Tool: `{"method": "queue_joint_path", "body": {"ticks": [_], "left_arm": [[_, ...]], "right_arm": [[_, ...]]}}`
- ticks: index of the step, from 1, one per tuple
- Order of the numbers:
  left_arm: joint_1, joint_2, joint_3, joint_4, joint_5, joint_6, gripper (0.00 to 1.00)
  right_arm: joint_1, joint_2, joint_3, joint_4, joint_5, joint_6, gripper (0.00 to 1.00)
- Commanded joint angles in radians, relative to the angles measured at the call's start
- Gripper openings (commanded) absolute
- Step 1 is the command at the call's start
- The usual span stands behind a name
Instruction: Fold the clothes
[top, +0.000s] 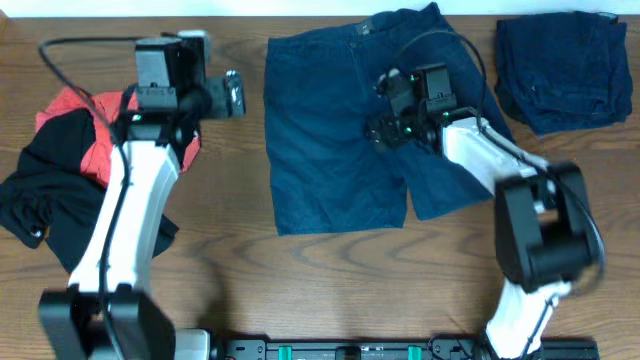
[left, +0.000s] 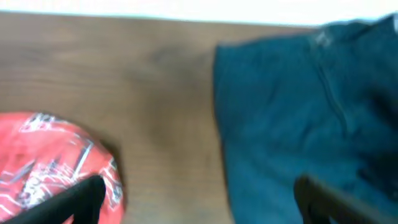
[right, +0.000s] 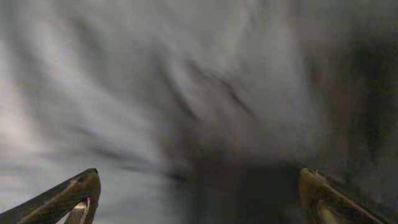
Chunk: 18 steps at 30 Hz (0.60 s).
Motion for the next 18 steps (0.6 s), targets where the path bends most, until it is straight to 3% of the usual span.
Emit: {"method": "queue_joint_path", "body": {"ticks": [1, 9, 12, 18], "left_arm": [[0.003, 0.117, 0.044, 0.062, 0.127, 0.036, 0.98], [0.0, 0.445, 0.36, -0.056, 0.191, 0.104, 0.98], [0.0, 0.521, 0.44, -0.07, 0.192, 0.107, 1.0], [-0.021, 0.605, 0.468, -0.042, 0.216, 0.169, 0.9]], "right_arm": [[0.046, -0.227, 0.016, -0.016, -0.041, 0.08, 0.99], [0.063, -0.5, 0.016, -0.193, 0.056, 0.079, 0.99], [0.063, -0.533, 0.016, -0.262, 0.087, 0.079, 0.99], [0.063, -0.533, 0.015, -0.366, 0.087, 0.081, 0.99]]}}
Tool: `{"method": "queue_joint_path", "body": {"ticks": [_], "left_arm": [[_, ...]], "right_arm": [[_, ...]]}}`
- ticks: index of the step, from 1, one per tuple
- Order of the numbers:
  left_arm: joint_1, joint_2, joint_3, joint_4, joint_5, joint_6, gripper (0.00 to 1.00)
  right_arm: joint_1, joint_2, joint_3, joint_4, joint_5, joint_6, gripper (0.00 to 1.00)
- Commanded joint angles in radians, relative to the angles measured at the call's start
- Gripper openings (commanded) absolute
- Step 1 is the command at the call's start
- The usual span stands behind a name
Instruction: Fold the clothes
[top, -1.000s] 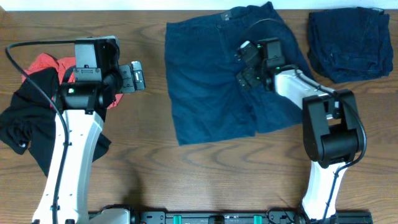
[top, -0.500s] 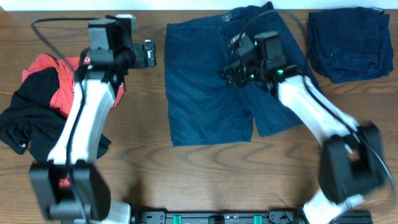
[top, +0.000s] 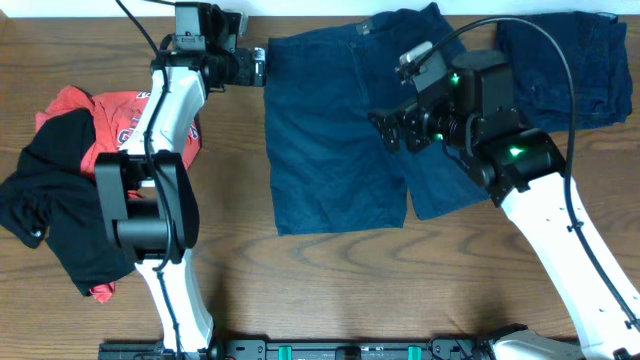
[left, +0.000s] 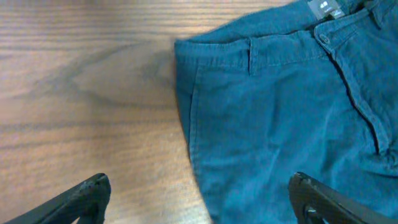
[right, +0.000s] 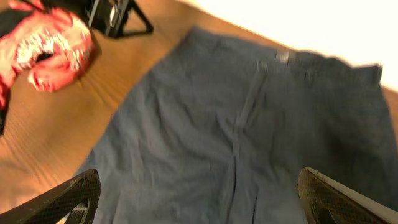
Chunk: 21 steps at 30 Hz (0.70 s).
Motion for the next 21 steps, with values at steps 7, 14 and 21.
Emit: {"method": "queue_joint_path", "body": {"ticks": [7, 14, 21], "left_arm": [[-0.042, 0.051, 0.022, -0.025, 0.024, 0.061, 0.83], [-0.044, 0.063, 0.021, -0.072, -0.052, -0.016, 0.79], [-0.044, 0.112, 0.021, -0.093, -0.051, -0.051, 0.76]], "right_arm": [[0.0, 0.004, -0.005, -0.026, 0.016, 0.014, 0.99], [0.0, 0.004, -0.005, -0.03, 0.016, 0.014, 0.99], [0.0, 0.004, -0.005, -0.041, 0.016, 0.014, 0.99]]}}
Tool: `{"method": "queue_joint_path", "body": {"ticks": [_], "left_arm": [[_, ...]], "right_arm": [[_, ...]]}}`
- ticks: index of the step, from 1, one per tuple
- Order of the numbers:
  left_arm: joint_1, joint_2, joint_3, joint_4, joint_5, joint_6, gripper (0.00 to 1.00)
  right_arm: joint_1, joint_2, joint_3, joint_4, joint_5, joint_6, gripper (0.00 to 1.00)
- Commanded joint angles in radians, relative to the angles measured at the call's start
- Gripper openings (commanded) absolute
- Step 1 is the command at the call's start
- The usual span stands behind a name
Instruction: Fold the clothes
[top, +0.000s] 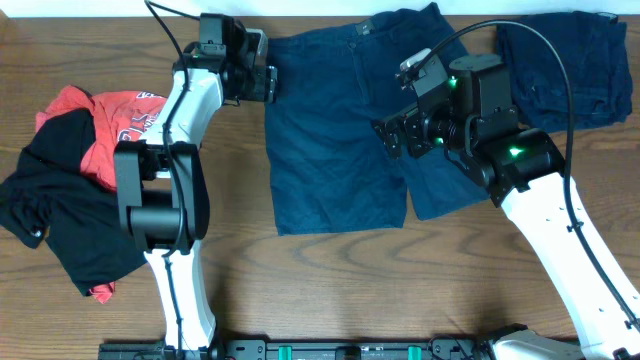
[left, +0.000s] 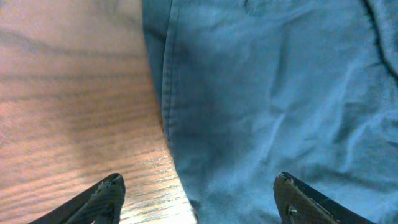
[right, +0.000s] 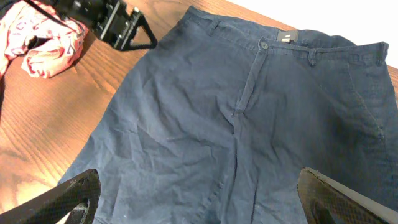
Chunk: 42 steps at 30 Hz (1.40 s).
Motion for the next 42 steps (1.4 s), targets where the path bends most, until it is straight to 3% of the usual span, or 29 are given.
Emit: {"method": "queue_joint_path", "body": {"ticks": [1, 8, 10, 24, 31, 42], "left_arm": [[0.004, 0.039, 0.019, -0.007, -0.016, -0.058, 0.75], [-0.005, 0.042, 0.018, -0.02, -0.013, -0.092, 0.52], [-0.012, 0.048, 0.018, -0.029, -0.013, -0.092, 0.49], [-0.045, 0.054, 0.007, -0.028, -0.025, -0.11, 0.49], [-0.045, 0.054, 0.002, -0.036, -0.076, -0.119, 0.39], [-0.053, 0.088, -0.003, -0.04, -0.14, -0.122, 0.39]], "right_arm": [[0.0, 0.004, -0.005, -0.005, 0.006, 0.011, 0.99], [0.0, 0.004, -0.005, -0.004, -0.013, 0.011, 0.99], [0.0, 0.004, -0.005, -0.005, -0.015, 0.011, 0.99], [0.001, 0.004, -0.006, -0.015, -0.047, 0.011, 0.99], [0.001, 0.004, -0.006, -0.026, -0.054, 0.011, 0.99], [0.001, 0.004, -0.006, -0.027, -0.054, 0.011, 0.99]]}}
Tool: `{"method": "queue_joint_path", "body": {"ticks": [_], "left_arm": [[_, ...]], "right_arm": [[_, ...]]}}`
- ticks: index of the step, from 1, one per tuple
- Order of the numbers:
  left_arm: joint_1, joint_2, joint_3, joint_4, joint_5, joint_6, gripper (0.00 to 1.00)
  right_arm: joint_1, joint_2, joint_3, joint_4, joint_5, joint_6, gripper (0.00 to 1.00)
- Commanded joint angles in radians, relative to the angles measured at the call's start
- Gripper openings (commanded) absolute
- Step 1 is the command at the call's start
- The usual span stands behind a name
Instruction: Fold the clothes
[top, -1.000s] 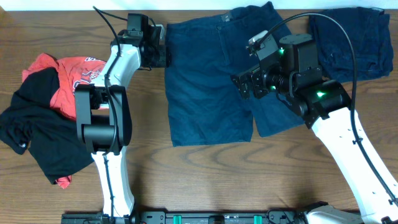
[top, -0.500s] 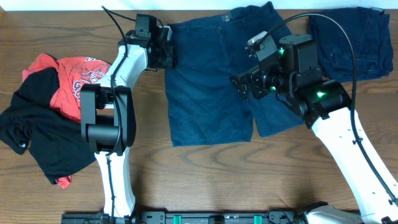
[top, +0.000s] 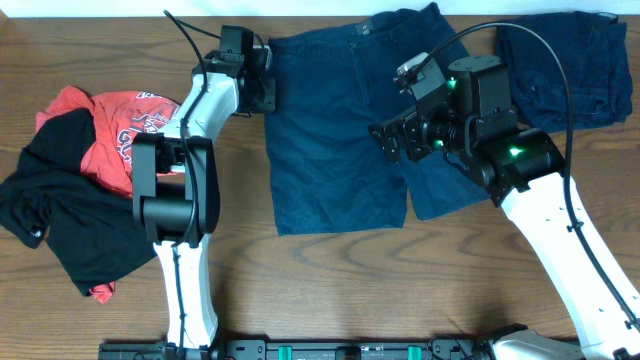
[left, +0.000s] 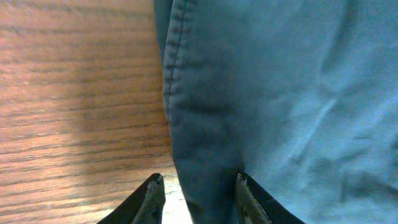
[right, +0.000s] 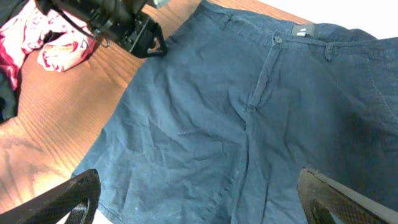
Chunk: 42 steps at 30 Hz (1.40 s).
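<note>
Dark blue shorts (top: 335, 140) lie spread flat in the middle of the table, waistband at the far side. My left gripper (top: 262, 88) is down at their left side seam, a little below the waistband. In the left wrist view its jaws (left: 199, 199) are narrowed astride the seam edge (left: 177, 93), with a strip of wood still showing beside the left finger. My right gripper (top: 392, 140) hangs above the shorts' middle. Its fingers (right: 81, 193) are wide open and hold nothing, over the shorts (right: 249, 124).
A folded dark blue garment (top: 560, 65) lies at the far right corner. A heap of red and black clothes (top: 80, 170) covers the left side of the wooden table (top: 230, 250). The table's far edge runs just beyond the waistband.
My left gripper has come down closer onto the shorts' left side seam and its jaws have narrowed from wide open to astride the seam. The right gripper has hardly moved.
At first my left gripper was over bare wood between the red shirt and the shorts, and my right gripper was low on the shorts. Then the left stood at the waistband corner and the right was raised. Then the left sat at the side seam, where it now narrows.
</note>
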Motion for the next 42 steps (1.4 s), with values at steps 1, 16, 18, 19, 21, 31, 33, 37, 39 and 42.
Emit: {"method": "queue_joint_path", "body": {"ticks": [1, 16, 18, 19, 21, 31, 33, 37, 39, 42], "left_arm": [[-0.008, 0.035, -0.004, -0.006, -0.022, -0.013, 0.39], [0.021, 0.034, -0.004, -0.047, -0.022, -0.2, 0.06], [0.047, 0.032, -0.004, -0.097, -0.021, -0.266, 0.06], [0.059, 0.03, -0.004, -0.122, -0.017, -0.283, 0.06], [0.084, 0.023, -0.004, -0.181, -0.016, -0.314, 0.06], [0.137, -0.005, -0.004, -0.552, 0.106, -0.168, 0.06], [0.126, -0.005, -0.004, -0.613, 0.105, -0.115, 0.06], [0.105, -0.01, -0.004, -0.669, 0.056, -0.082, 0.06], [0.096, -0.015, -0.004, -0.695, 0.013, -0.082, 0.06], [0.094, -0.026, -0.004, -0.727, -0.036, -0.082, 0.06]], "right_arm": [[0.001, 0.004, -0.006, -0.002, -0.01, 0.011, 0.99], [0.0, 0.004, -0.006, -0.006, -0.009, 0.013, 0.98], [0.0, 0.005, -0.006, -0.01, 0.006, 0.04, 0.97], [0.0, 0.006, -0.006, -0.012, 0.021, 0.059, 0.97], [0.0, 0.012, -0.006, -0.015, 0.055, 0.092, 0.97], [0.0, 0.111, -0.008, -0.011, 0.092, 0.193, 0.97], [0.0, 0.139, -0.008, -0.011, 0.092, 0.214, 0.96], [0.0, 0.185, -0.008, -0.013, 0.092, 0.232, 0.96], [0.0, 0.208, -0.008, -0.016, 0.092, 0.232, 0.96], [-0.002, 0.225, -0.008, -0.021, 0.092, 0.232, 0.96]]}}
